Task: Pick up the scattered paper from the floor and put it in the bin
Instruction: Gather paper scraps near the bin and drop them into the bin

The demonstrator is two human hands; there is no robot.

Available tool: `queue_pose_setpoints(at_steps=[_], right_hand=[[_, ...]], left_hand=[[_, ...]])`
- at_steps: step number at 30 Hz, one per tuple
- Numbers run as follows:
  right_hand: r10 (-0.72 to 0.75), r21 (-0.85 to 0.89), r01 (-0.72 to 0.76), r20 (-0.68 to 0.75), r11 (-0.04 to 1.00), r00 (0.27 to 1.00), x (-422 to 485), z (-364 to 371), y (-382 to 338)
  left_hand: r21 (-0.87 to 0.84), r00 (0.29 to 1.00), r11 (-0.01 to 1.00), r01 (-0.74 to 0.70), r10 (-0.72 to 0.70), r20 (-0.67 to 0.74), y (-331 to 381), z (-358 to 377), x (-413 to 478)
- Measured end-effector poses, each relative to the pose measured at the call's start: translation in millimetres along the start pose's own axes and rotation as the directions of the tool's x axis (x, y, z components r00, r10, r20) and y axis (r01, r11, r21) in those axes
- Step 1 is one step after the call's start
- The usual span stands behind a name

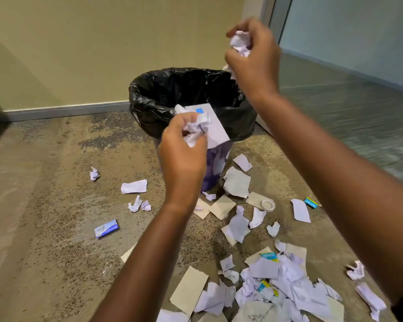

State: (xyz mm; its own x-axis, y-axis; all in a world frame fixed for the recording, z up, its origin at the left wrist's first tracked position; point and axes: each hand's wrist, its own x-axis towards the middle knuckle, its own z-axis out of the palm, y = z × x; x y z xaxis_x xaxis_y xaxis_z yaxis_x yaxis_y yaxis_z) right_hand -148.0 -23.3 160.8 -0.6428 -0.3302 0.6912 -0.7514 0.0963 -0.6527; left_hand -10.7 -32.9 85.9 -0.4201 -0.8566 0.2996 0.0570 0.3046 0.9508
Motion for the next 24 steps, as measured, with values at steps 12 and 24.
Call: queue_pose_setpoints(at_steps=[12,24], right_hand=[[0.069,-0.242,0.000,0.276,0.970,0.959,-18,49,59],[0.010,0.012,-0.010,-0.025,1.000,1.000,-78,2,84]], left_hand=[[-0.060,0.976,0.997,-0.048,0.034,-0.214,-1,-11,35],[0.710,0.991,0.697,-0.104,0.011,0.135,-11,32,112]])
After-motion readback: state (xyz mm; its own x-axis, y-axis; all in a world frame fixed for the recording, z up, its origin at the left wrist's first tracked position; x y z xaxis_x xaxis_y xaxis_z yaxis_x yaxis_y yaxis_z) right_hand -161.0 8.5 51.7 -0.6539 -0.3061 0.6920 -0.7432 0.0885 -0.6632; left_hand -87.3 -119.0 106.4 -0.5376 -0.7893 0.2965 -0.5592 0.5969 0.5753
